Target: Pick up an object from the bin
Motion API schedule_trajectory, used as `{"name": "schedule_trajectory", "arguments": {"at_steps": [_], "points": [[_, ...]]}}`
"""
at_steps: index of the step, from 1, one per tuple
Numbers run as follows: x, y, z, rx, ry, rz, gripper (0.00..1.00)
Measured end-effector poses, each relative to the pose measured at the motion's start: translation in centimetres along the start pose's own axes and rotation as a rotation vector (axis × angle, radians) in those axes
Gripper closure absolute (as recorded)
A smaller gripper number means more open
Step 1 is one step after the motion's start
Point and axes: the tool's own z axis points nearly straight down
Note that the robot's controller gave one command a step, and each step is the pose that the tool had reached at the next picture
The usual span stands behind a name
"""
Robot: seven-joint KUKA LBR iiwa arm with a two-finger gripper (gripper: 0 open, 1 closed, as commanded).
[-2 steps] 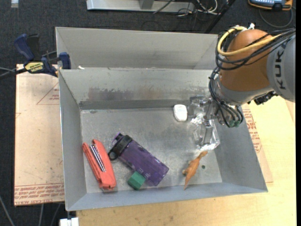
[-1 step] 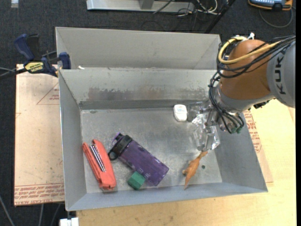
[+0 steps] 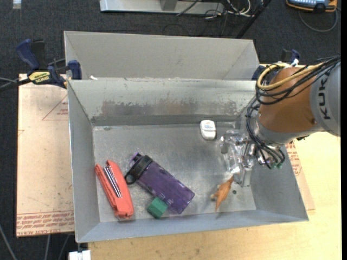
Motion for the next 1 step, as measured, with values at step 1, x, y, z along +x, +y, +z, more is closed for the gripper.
{"name": "schedule_trajectory", "arguments": {"at_steps": [1], "points": [[3.21,0.37,3.87,0.003,-0.021,0.110,0.00]]}}
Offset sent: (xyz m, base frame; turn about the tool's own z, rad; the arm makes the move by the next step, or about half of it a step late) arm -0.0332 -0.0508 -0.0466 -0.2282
